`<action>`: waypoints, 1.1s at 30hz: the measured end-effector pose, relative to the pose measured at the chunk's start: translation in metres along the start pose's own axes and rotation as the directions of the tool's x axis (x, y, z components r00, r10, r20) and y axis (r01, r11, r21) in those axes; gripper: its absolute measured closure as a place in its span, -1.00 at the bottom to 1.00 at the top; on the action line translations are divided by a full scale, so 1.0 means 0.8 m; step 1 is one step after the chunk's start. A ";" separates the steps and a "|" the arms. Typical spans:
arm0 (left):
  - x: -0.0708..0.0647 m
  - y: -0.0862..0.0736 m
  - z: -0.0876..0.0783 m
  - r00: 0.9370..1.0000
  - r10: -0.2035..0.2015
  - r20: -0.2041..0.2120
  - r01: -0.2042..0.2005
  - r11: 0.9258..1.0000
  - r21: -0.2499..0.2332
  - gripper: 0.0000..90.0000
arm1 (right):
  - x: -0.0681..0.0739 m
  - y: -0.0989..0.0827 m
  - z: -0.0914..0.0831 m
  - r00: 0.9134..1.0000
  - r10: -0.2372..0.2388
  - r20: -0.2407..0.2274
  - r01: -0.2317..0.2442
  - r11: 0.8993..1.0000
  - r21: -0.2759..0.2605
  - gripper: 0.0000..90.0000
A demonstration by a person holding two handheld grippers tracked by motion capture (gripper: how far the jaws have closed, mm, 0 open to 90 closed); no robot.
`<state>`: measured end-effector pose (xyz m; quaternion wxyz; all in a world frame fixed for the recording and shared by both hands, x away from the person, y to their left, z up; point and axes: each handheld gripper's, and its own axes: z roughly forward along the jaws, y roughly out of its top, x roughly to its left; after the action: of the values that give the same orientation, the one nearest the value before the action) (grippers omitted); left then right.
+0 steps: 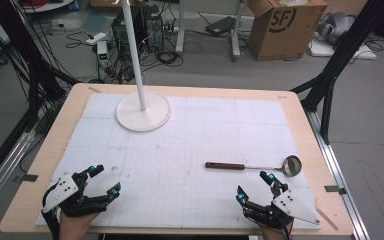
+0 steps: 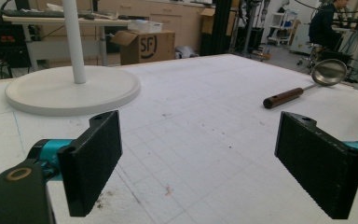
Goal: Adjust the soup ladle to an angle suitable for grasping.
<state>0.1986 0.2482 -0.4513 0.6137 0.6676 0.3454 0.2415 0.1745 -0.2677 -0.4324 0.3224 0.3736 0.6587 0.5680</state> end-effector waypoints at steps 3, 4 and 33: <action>0.000 0.000 -0.001 1.000 0.001 0.000 -0.001 1.000 -0.001 -0.66 | 0.001 0.000 0.000 1.000 -0.001 0.003 0.001 1.000 0.006 -0.63; 0.000 0.000 -0.002 1.000 0.001 0.001 -0.001 1.000 -0.001 -0.65 | 0.001 0.000 0.000 1.000 -0.008 0.006 0.008 1.000 0.010 -0.57; 0.003 -0.001 -0.010 1.000 -0.007 -0.025 0.007 1.000 0.000 -0.61 | 0.011 0.010 0.051 0.964 0.059 -0.258 -0.003 0.977 0.211 0.99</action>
<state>0.1938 0.2553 -0.4516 0.6103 0.6633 0.3553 0.2475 0.2060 -0.2389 -0.4307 0.1821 0.3369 0.7456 0.5453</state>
